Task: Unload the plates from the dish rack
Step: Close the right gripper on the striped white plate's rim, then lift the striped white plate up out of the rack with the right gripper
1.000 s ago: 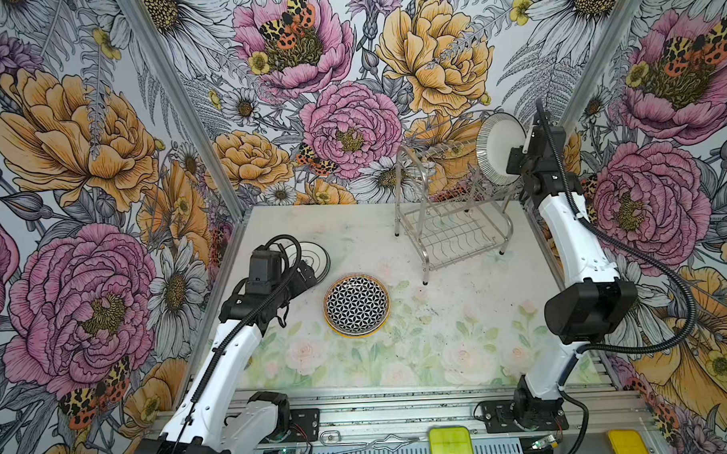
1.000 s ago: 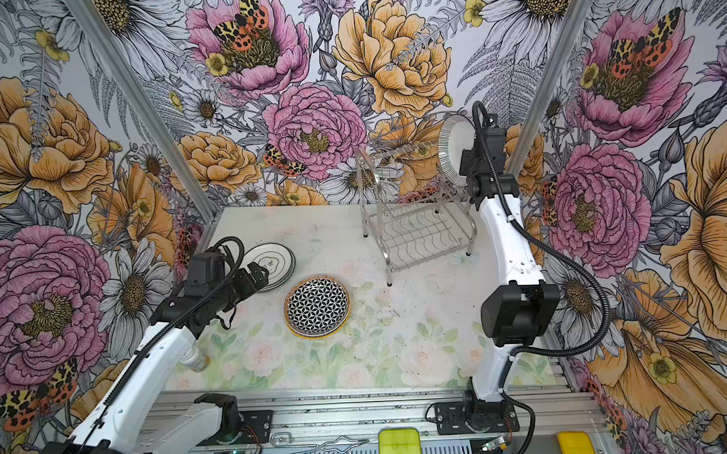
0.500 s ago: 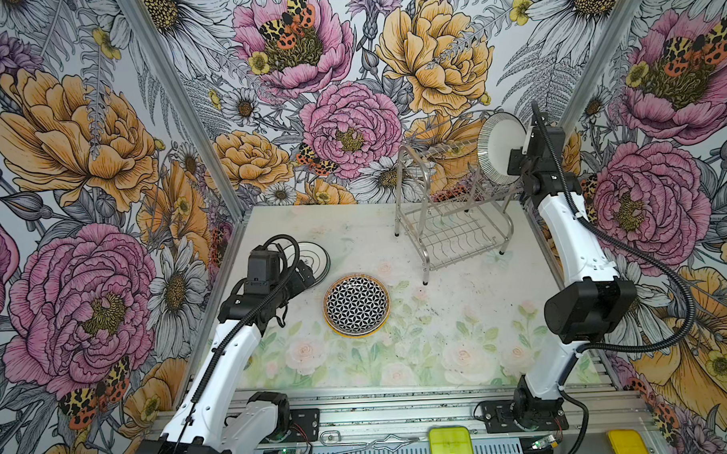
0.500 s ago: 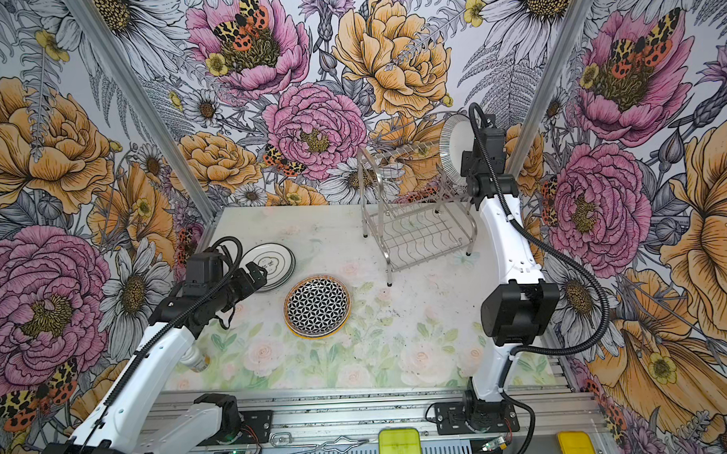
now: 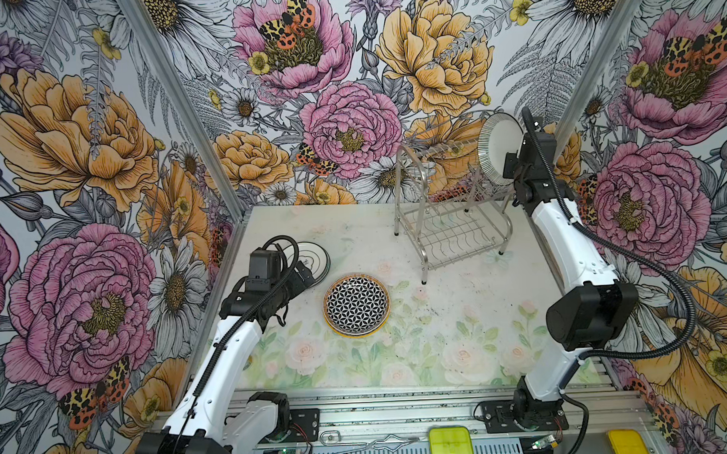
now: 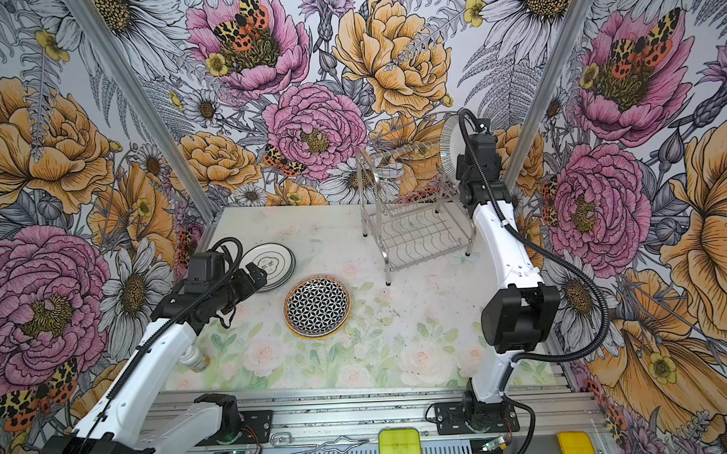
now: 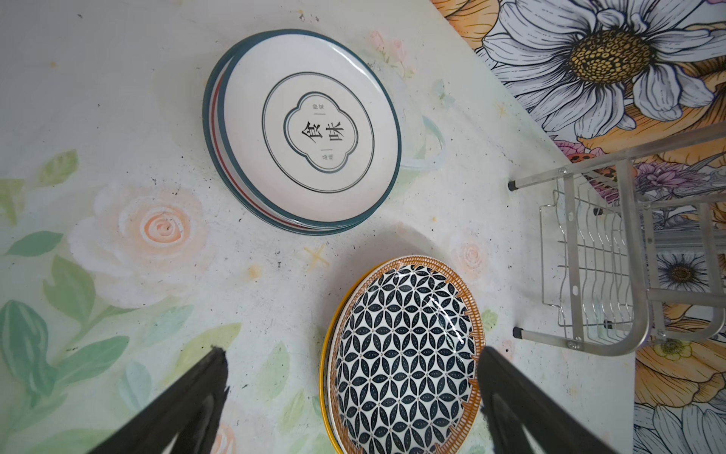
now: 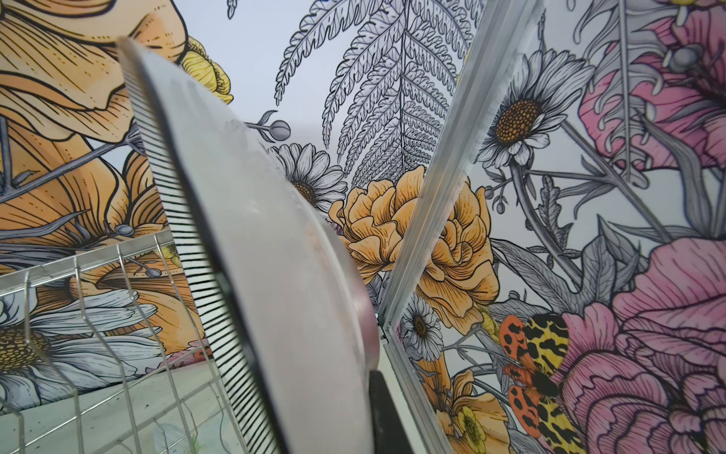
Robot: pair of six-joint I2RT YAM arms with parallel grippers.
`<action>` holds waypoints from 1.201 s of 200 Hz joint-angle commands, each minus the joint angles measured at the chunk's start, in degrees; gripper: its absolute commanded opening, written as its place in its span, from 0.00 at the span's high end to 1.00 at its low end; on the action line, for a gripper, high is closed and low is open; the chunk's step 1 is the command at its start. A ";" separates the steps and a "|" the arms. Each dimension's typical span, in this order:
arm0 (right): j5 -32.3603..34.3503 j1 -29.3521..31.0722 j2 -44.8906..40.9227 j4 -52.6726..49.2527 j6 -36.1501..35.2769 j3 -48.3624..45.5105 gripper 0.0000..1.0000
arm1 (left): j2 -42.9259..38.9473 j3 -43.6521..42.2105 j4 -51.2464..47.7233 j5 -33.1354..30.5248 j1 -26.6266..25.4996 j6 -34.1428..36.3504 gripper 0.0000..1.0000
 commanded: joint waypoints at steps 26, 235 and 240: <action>6.48 -0.06 -6.41 12.49 3.18 1.20 1.00 | -4.03 -0.22 -0.32 -4.82 0.20 -3.92 0.01; 3.70 0.15 -16.10 13.91 9.55 3.69 1.00 | -2.52 -1.01 2.14 0.76 1.40 4.38 0.01; 3.61 0.15 -16.94 13.95 9.60 3.08 1.00 | -2.51 -0.93 2.21 1.22 1.34 4.68 0.01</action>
